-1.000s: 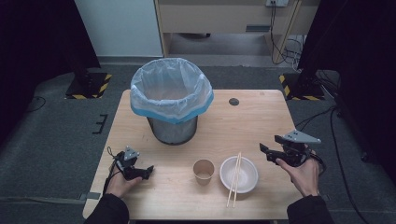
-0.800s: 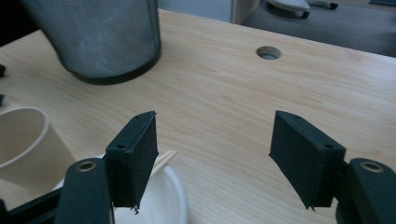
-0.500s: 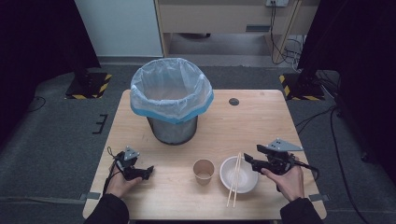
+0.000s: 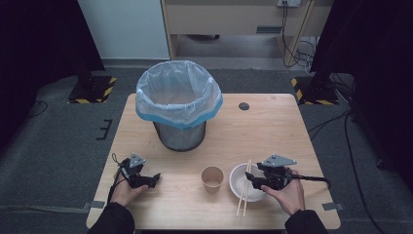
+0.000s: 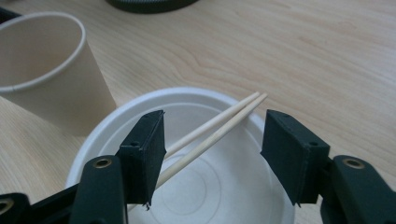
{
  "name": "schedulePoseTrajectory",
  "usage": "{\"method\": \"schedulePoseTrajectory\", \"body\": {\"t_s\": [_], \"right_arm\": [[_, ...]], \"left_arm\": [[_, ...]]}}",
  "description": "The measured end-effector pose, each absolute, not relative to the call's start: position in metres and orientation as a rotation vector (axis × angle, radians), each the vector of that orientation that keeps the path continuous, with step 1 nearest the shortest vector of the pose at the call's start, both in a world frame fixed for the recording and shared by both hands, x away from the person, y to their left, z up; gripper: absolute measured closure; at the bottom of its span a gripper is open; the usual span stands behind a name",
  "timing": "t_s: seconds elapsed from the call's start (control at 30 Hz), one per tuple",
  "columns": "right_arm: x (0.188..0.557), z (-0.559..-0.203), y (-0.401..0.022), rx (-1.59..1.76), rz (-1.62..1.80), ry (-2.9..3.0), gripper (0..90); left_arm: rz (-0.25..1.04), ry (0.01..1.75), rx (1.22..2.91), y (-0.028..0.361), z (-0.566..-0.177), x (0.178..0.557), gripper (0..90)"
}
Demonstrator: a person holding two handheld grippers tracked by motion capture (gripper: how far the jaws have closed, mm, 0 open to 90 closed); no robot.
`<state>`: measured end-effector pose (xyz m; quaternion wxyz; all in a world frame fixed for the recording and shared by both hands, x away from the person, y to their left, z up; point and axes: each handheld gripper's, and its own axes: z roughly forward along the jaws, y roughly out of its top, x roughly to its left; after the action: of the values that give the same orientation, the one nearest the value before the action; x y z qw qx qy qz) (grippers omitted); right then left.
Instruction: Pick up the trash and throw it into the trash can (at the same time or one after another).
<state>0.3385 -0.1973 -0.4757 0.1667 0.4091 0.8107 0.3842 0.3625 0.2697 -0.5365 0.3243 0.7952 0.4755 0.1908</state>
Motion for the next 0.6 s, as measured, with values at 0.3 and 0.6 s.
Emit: {"method": "schedulePoseTrajectory", "body": {"t_s": [0.3,0.6], "right_arm": [[0.339,-0.485,-0.191,1.156,1.024,2.333,40.2],[0.34,-0.485,-0.193,1.143,0.98,2.342,44.5]], "left_arm": [[0.5,1.247,2.085,0.27,-0.536,0.363,0.0],[0.5,1.247,2.086,0.27,-0.536,0.363,0.0]]}}
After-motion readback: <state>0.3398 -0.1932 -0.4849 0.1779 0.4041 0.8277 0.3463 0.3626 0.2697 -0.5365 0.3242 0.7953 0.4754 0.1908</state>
